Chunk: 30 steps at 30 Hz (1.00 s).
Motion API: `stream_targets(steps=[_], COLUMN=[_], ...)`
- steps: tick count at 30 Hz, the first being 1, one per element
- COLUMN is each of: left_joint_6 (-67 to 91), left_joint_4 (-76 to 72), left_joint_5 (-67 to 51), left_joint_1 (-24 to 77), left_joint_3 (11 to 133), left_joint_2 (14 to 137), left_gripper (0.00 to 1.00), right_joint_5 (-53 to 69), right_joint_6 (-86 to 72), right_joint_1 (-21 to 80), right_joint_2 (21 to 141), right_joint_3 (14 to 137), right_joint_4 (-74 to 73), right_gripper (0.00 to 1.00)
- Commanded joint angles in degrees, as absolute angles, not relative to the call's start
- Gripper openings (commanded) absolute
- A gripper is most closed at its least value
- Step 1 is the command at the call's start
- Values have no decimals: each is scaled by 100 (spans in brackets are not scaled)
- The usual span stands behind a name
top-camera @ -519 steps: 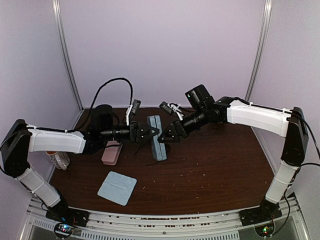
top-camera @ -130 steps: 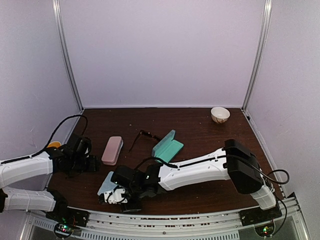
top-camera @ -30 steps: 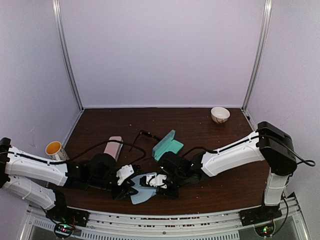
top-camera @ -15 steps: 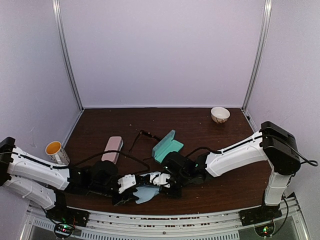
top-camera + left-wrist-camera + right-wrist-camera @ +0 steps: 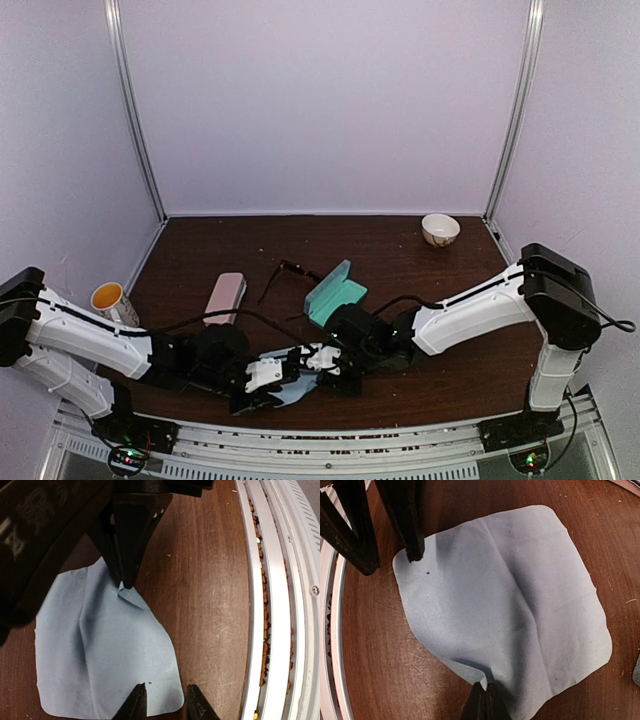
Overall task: Organize the sunglasses
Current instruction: Pick up the glasses cleaning cloth from the center of the board.
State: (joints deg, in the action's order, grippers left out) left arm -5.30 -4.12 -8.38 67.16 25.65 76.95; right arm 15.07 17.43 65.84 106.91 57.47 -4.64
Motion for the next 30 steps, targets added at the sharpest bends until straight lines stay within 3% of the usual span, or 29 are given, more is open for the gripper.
stream_targets(steps=[1, 7, 16, 30], left_joint_6=[-640, -485, 0, 485], left_joint_4=[-210, 222, 948, -31], left_joint_5=[-883, -958, -783, -875], left_joint_1=[6734, 6741, 6788, 6812], left_joint_3=[2790, 3125, 3712, 3076], left_joint_2=[7787, 7994, 8424, 8290], left_gripper=[31, 40, 38, 40], right_joint_5=[1367, 1400, 1440, 1166], right_joint_6=[1645, 1637, 1616, 1820], right_joint_1=[6549, 6528, 6483, 6372], right_joint_2=[10915, 10929, 10934, 10812], right_joint_3=[5502, 5511, 5493, 5540], right_joint_4=[-892, -894, -879, -1408], right_gripper=[0, 0, 0, 0])
